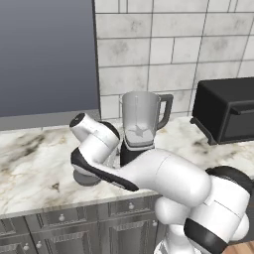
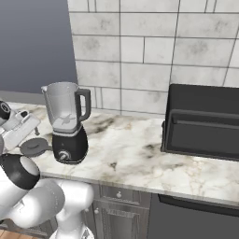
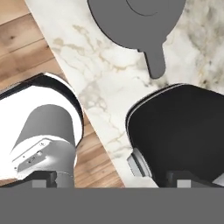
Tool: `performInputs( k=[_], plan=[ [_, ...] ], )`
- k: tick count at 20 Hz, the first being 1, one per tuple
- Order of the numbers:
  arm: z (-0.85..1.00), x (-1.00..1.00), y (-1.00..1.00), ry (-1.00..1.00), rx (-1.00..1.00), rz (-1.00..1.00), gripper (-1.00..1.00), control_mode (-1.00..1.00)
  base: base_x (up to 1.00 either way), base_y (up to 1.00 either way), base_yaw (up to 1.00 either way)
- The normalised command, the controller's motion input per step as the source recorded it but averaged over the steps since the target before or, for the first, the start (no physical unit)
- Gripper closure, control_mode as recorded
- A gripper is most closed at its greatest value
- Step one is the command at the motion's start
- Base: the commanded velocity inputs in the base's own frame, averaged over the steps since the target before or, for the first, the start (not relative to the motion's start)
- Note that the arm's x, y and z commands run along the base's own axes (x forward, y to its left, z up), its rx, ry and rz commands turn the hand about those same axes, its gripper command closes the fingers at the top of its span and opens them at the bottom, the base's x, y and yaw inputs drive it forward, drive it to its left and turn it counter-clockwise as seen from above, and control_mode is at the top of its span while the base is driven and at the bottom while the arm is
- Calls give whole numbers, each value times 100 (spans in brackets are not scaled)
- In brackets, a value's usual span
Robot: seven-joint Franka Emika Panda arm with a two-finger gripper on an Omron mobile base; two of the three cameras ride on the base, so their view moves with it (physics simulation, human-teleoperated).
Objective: Close the lid blender by securely placing the lid on top.
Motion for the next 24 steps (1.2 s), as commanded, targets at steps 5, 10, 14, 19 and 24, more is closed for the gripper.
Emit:
performInputs(
  k=[5,10,14,19,24],
  plan=[
    [-15,17,0,3,-9,3,-100,-100,0,0,0],
    [-39,15,-1,0,0,11,-100,-100,0,0,0],
    [-44,7,-7,0,0,13,-100,-100,0,0,0],
    [-29,2,-25,-4,0,12,-100,-100,0,0,0],
    [-16,0,-35,-7,0,12,-100,-100,0,0,0]
  ],
)
